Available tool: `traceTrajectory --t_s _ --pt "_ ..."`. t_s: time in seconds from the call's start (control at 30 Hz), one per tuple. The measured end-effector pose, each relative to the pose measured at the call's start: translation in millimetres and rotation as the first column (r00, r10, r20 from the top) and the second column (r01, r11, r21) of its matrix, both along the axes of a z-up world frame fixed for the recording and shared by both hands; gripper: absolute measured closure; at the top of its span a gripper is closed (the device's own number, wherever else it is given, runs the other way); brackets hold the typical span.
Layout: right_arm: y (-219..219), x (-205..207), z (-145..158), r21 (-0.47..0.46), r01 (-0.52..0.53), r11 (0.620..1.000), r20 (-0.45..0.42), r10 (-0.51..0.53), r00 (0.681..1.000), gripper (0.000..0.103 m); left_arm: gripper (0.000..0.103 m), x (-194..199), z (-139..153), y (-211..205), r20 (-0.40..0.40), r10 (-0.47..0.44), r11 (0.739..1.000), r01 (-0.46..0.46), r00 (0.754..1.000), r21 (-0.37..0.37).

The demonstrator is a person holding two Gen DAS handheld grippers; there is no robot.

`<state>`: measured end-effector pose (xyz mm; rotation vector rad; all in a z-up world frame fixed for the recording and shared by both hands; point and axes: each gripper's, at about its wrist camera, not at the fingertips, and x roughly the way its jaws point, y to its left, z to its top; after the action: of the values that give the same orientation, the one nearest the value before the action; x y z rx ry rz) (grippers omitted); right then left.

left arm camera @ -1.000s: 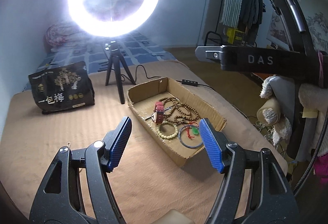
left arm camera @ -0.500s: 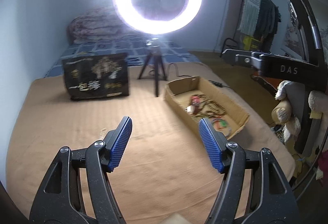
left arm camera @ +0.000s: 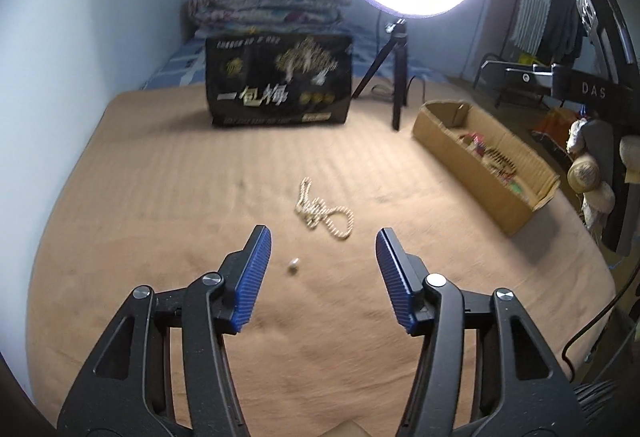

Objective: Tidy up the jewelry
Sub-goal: 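Move the right tool to the pearl necklace while the left tool approaches the second pearl earring, then grasp the pearl necklace with the right tool while the left tool grasps the second earring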

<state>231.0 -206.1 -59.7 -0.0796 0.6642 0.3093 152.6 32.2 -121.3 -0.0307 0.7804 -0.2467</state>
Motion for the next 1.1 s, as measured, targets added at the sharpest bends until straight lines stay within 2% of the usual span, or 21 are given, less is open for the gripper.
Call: traceTrajectory --t_s 0.03,0.1,0.27,0.5,0.77,1.1 --pt "4.6 2.6 -4.6 0.001 -0.009 1.000 -0.010 0.009 1.000 0.002 0.048 2.2 -4.5 1.5 -0.009 0.000 1.000 0.000 1.000 -0.003" --pt "15.7 11.9 -18.2 0.010 -0.031 0.999 -0.044 0.031 0.999 0.005 0.056 7.4 -17.2 4.4 -0.034 -0.008 1.000 0.007 0.999 -0.012" --pt "40.6 29.3 -51.4 0.035 -0.086 0.996 -0.131 0.090 0.987 0.013 0.059 16.0 -39.5 5.1 -0.071 -0.028 0.999 0.026 0.997 -0.021" --pt "73.6 50.1 -98.9 0.025 -0.166 0.986 -0.224 0.168 0.960 0.026 0.064 29.3 -68.8 8.5 -0.108 -0.035 0.999 0.032 0.994 -0.022" --pt "100.2 68.4 -133.9 0.019 -0.226 0.974 -0.278 0.222 0.934 0.039 0.067 45.6 -91.2 11.5 -0.135 -0.037 0.999 0.035 0.990 -0.017" --pt "135.2 76.4 -158.8 -0.023 -0.307 0.952 -0.315 0.284 0.906 0.046 0.075 57.2 -101.9 14.6 -0.156 -0.034 0.999 0.027 0.987 -0.047"
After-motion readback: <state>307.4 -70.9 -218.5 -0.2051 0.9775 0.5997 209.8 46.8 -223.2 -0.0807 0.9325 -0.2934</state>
